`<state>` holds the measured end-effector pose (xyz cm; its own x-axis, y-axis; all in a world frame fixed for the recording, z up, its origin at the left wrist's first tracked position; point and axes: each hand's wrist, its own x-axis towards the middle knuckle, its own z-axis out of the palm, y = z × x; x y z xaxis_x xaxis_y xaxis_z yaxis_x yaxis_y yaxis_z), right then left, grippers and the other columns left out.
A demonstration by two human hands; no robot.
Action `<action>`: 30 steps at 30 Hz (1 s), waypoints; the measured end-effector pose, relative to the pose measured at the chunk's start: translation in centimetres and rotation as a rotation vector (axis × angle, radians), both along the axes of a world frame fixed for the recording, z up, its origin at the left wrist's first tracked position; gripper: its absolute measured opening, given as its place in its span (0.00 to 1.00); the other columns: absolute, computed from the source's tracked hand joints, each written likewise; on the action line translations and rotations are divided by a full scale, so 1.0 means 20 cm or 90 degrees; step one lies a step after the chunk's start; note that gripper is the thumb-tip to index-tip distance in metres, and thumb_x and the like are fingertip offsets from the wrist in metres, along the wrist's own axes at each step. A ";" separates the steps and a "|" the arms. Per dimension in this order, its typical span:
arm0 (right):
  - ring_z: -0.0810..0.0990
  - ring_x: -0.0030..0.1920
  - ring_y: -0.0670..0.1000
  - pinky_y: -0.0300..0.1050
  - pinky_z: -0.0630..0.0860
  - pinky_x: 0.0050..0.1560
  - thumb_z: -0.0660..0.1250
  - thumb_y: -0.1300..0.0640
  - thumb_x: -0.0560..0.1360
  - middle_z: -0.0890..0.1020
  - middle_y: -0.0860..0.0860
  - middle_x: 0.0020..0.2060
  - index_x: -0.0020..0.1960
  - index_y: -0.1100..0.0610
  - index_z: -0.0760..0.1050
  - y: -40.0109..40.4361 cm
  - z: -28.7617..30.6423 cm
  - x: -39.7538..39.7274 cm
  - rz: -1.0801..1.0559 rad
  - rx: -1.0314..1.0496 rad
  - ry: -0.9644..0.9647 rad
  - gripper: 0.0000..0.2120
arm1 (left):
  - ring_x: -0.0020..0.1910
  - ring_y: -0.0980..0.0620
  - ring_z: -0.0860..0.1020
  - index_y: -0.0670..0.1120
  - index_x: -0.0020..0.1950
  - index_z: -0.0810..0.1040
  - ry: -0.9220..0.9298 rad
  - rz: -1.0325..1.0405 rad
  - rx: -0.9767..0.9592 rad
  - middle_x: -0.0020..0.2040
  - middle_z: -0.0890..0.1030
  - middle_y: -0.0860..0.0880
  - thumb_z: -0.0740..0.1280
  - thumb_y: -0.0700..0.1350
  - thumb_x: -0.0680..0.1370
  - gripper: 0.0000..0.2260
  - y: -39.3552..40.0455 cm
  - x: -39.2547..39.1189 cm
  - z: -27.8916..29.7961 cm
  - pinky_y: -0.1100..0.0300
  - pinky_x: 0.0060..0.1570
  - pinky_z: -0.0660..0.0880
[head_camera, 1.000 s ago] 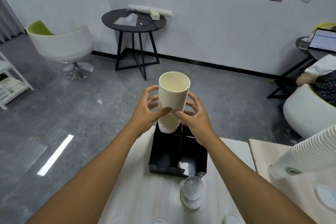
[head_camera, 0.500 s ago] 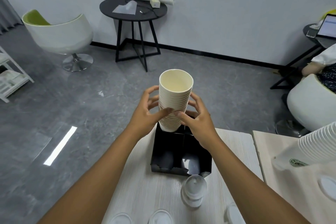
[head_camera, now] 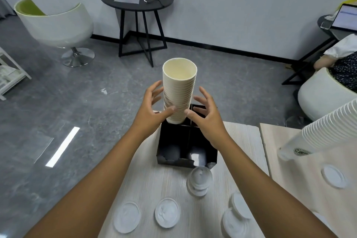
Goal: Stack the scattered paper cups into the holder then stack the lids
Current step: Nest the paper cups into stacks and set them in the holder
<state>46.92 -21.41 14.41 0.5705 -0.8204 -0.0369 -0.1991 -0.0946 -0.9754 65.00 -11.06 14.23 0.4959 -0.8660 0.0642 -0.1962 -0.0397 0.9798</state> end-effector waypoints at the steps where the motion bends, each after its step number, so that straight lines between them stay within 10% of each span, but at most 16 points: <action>1: 0.76 0.69 0.49 0.60 0.75 0.69 0.76 0.45 0.74 0.72 0.41 0.73 0.78 0.33 0.57 0.01 0.01 -0.04 0.001 0.001 0.003 0.40 | 0.76 0.54 0.68 0.61 0.80 0.60 -0.009 -0.005 0.004 0.79 0.67 0.59 0.79 0.55 0.74 0.40 0.02 -0.01 0.00 0.49 0.70 0.72; 12: 0.83 0.59 0.46 0.50 0.80 0.63 0.76 0.48 0.76 0.76 0.41 0.68 0.78 0.35 0.61 0.19 0.04 -0.59 -0.047 -0.030 0.025 0.37 | 0.66 0.58 0.74 0.60 0.74 0.66 -0.056 0.139 -0.054 0.68 0.75 0.58 0.78 0.47 0.74 0.33 0.26 -0.44 0.03 0.64 0.54 0.74; 30: 0.82 0.59 0.50 0.43 0.80 0.59 0.80 0.50 0.72 0.77 0.44 0.66 0.77 0.38 0.65 0.19 0.14 -1.86 -0.373 -0.066 0.048 0.39 | 0.65 0.58 0.76 0.65 0.73 0.64 -0.129 -0.270 -0.094 0.70 0.73 0.58 0.79 0.49 0.74 0.34 -0.27 -1.51 0.17 0.53 0.56 0.79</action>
